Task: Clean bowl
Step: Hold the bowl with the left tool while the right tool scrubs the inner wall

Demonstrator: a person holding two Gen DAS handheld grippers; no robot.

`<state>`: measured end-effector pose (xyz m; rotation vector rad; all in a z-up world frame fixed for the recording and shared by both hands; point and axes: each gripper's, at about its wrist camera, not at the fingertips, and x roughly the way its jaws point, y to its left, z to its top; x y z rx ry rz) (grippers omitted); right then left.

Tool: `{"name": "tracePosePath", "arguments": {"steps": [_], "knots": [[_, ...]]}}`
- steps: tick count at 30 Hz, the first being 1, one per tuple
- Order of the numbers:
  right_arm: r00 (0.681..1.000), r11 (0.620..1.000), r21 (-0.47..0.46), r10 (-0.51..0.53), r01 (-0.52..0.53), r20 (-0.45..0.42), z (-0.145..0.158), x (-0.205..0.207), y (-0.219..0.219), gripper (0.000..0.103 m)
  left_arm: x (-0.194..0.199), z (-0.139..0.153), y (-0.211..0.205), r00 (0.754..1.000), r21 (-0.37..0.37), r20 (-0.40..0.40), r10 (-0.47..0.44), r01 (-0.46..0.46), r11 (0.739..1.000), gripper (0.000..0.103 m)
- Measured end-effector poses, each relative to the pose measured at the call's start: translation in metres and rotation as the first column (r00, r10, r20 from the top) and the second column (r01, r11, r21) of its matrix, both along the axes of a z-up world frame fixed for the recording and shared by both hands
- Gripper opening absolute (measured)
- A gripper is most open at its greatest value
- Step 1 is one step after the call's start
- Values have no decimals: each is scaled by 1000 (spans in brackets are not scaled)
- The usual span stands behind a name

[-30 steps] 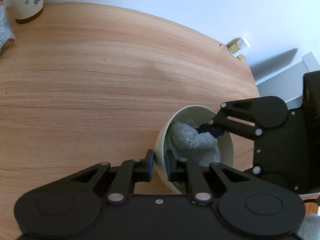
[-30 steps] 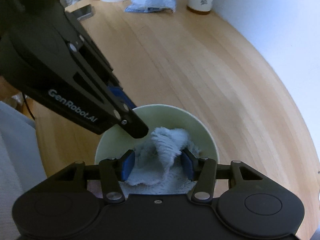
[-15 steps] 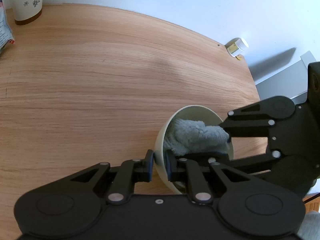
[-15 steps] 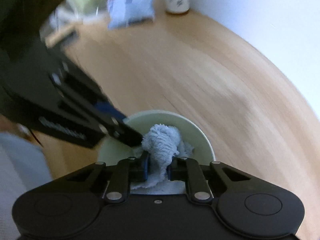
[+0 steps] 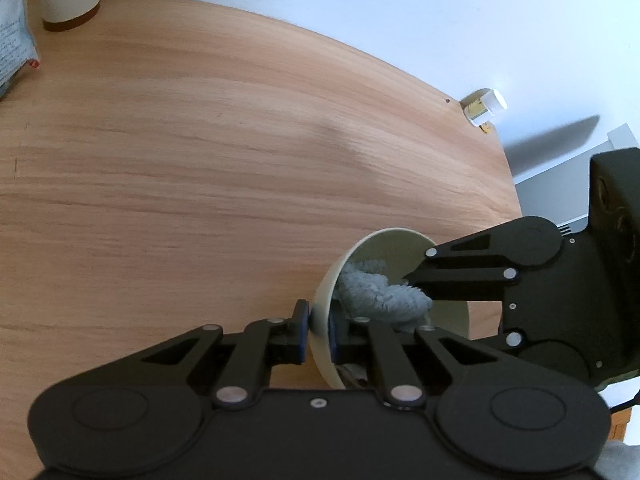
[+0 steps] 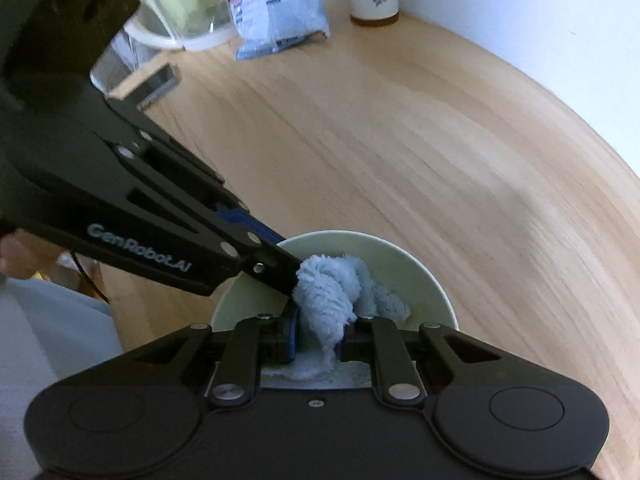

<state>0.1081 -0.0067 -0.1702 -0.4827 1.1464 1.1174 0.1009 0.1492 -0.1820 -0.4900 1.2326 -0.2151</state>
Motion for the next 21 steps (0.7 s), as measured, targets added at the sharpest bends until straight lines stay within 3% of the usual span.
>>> {"name": "tracePosePath", "arguments": {"steps": [7,13,21], "knots": [[998,996,-91,5,1,62,5,-8,-1,18,-2,3,-9,999,36,11,-35,34,999,10],[973,998,-51,-17,29,229,35,-16,-17,18,-1,3,-11,998,47,10,-59,58,997,11],[960,989,-129,-29,67,277,16,-12,2,17,-3,4,-16,996,76,12,-93,91,993,15]]}}
